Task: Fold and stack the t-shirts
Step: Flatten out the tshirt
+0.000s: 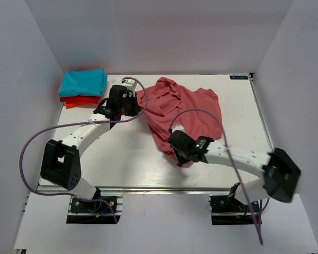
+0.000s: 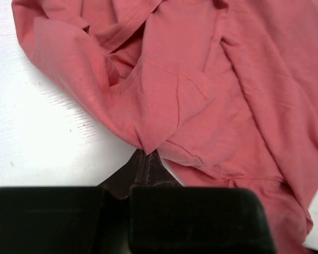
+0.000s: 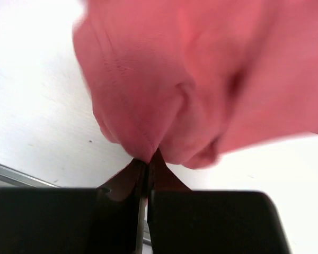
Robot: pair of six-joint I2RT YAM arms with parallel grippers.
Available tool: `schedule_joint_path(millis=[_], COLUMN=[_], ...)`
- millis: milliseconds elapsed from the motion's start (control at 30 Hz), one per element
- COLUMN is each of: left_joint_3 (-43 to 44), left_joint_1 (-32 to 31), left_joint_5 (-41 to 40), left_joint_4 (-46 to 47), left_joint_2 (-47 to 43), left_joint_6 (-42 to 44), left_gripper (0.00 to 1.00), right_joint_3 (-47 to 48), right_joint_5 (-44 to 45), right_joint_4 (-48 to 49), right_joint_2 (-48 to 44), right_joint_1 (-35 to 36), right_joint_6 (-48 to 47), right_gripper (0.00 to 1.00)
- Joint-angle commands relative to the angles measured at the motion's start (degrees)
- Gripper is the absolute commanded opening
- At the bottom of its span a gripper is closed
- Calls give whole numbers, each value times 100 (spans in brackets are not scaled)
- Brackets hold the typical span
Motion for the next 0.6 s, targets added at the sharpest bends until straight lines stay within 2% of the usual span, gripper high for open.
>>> schedule_joint_path(millis=[0, 33, 67, 133, 167, 233, 267, 367, 433, 467, 500, 533, 567], left_joint_3=[191, 348, 445, 813, 946, 1366, 1508, 1939, 2150, 2229, 2448, 2563, 2686], left_joint_1=[74, 75, 75, 75, 75, 75, 75, 75, 75, 75, 75, 75, 75], left_joint_5=[39, -152, -215, -382, -574, -942, -1049, -1253, -1480, -1559, -1656, -1831, -1885], left_joint_4=[-334, -465, -536, -711, -904, -1133, -1343, -1486, -1486, -1486, -1608, -1609, -1696], left_joint_2=[-540, -663, -716, -777, -778, -778, -778, -725, -856, -857, -909, -910, -910], left_joint_6=[-228, -280, -281, -333, -334, -334, -334, -334, -334, -281, -281, -211, -158], left_gripper=[0, 0, 0, 0, 0, 0, 0, 0, 0, 0, 0, 0, 0], right_joint_3=[461, 618, 654, 837, 1022, 1365, 1584, 2242, 2446, 2482, 2430, 2412, 2595], right_joint_5=[1550, 1719, 2321, 2625, 3122, 3398, 3870, 4477, 4866, 4789, 4701, 4587, 4290], right_joint_4=[-644, -689, -707, -680, -672, -672, -602, -215, 240, 556, 977, 2007, 2114], right_joint_2=[-1298, -1486, -1653, -2173, -2382, -2595, -2709, -3060, -3289, -3499, -3701, -3781, -3834], right_joint_1=[-95, -113, -182, -314, -341, -429, -438, -499, -526, -508, -517, -508, -500], right_joint_6=[285, 285, 268, 93, 39, -188, -268, -873, -893, -1754, -2154, -2524, -3084], right_gripper=[0, 0, 0, 0, 0, 0, 0, 0, 0, 0, 0, 0, 0])
